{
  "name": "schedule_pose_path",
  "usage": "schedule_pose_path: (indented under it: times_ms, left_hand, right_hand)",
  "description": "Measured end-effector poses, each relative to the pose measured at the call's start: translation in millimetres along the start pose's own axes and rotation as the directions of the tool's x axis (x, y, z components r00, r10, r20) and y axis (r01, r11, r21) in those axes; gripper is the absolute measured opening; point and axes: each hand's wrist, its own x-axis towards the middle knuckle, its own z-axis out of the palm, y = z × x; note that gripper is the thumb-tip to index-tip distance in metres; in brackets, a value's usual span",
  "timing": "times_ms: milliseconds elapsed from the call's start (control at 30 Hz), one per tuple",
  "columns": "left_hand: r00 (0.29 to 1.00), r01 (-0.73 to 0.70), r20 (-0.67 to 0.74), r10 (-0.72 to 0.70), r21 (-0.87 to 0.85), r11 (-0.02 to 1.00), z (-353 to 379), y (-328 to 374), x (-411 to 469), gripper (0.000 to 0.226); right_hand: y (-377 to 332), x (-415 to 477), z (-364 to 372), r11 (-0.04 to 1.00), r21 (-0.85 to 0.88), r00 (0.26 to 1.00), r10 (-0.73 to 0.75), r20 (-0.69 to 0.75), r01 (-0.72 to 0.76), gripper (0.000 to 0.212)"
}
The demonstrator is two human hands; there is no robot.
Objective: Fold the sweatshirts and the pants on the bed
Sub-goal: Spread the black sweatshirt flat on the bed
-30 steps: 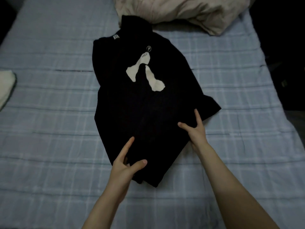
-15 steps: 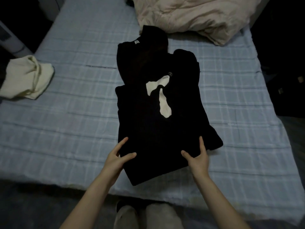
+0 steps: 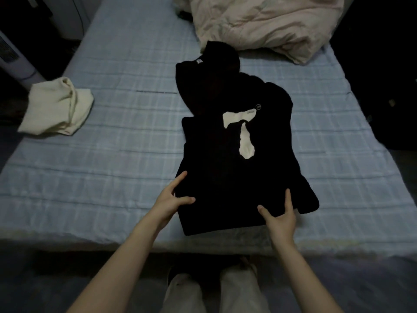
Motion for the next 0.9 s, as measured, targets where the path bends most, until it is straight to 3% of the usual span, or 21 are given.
schedule_pose_path:
  times_ms: [333,533,633,700,767,833,900]
  left_hand:
    - [0.991,0.111,0.050,-0.121,0.168,0.980,-84.0,-68.5,2.8,0.083]
    - [0.995,0.045,0.082,-0.064,0.220,0.975,-91.7,-78.3,9.8,0.081]
    - [0.997,0.036,0.051,-0.057,0.344,0.938,-89.8,-93.5,13.2,0.083]
    - [0.996,0.070,0.013,-0.091,0.533,0.843,-89.4,-109.0,16.9,0.085]
    - [0.987,0.124,-0.019,-0.158,0.719,0.684,-88.7,-122.1,19.0,0.088]
    - [0.993,0.100,-0.050,-0.104,0.826,0.555,-81.6,-126.7,19.0,0.087]
    - [0.998,-0.046,0.024,0.057,0.899,0.435,-64.4,-123.5,22.5,0.084]
  right_hand:
    - [82.3,-80.4,78.4,0.989,0.011,0.988,0.146,-0.048,-0.146,0.094]
    - [102.2,-76.3,80.5,0.995,-0.099,0.998,0.010,-0.060,-0.016,0.091]
    - [124.0,-80.4,82.8,0.982,-0.185,0.997,0.022,-0.068,-0.034,0.088]
    - [137.2,-83.2,85.4,0.973,-0.133,0.982,0.190,0.009,-0.187,0.087]
    - [144.9,-86.3,79.5,0.939,-0.151,0.938,0.328,0.115,-0.310,0.079]
    - [145.5,-83.6,65.4,0.913,-0.292,0.929,0.338,0.150,-0.285,0.067]
    - [133.6,-71.9,51.2,0.902,-0.393,0.961,0.247,0.127,-0.180,0.059]
